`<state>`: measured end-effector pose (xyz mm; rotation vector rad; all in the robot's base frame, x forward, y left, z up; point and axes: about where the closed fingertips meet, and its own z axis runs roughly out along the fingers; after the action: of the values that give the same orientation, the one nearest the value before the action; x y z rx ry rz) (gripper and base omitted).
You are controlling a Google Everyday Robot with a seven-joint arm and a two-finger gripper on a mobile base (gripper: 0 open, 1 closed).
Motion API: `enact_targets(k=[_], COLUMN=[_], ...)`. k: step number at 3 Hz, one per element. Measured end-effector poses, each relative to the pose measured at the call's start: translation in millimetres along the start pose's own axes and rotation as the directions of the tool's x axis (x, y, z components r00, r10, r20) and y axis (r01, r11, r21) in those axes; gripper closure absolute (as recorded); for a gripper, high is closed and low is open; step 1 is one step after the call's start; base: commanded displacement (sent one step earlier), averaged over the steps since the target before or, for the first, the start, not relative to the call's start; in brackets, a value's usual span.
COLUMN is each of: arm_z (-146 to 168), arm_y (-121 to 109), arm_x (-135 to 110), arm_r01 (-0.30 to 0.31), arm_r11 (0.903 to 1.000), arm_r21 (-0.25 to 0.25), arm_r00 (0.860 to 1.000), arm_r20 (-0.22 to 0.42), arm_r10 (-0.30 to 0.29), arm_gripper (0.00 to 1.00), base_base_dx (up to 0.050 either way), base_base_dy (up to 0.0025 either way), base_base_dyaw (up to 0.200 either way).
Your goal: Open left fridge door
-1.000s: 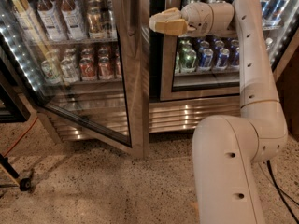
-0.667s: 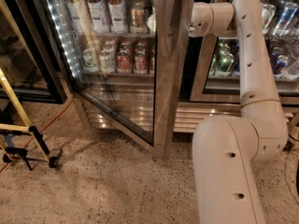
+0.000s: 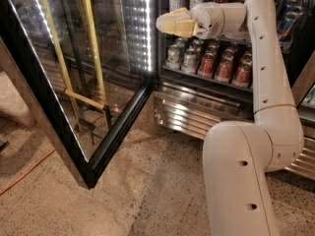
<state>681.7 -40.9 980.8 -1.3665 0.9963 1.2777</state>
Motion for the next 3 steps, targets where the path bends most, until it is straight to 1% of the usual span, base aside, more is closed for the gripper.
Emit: enact_targets(k=[1, 2, 3], arm_z=[0.0, 0.0, 0.0], arm_y=[0.0, 0.0, 0.0], arm_x=[0.0, 0.0, 0.0], arm_r01=[0.0, 0.0, 0.0], arm_r11=[1.0, 1.0, 1.0], arm_r21=[0.0, 0.0, 0.0], arm_r00=[1.0, 1.0, 1.0], arm_r20=[0.0, 0.0, 0.0], arm_r10=[0.0, 0.0, 0.0], arm_gripper=[1.0, 0.82, 0.58], base_base_dx=[0.0, 0.0, 0.0], base_base_dy=[0.0, 0.0, 0.0], base_base_dyaw=[0.0, 0.0, 0.0])
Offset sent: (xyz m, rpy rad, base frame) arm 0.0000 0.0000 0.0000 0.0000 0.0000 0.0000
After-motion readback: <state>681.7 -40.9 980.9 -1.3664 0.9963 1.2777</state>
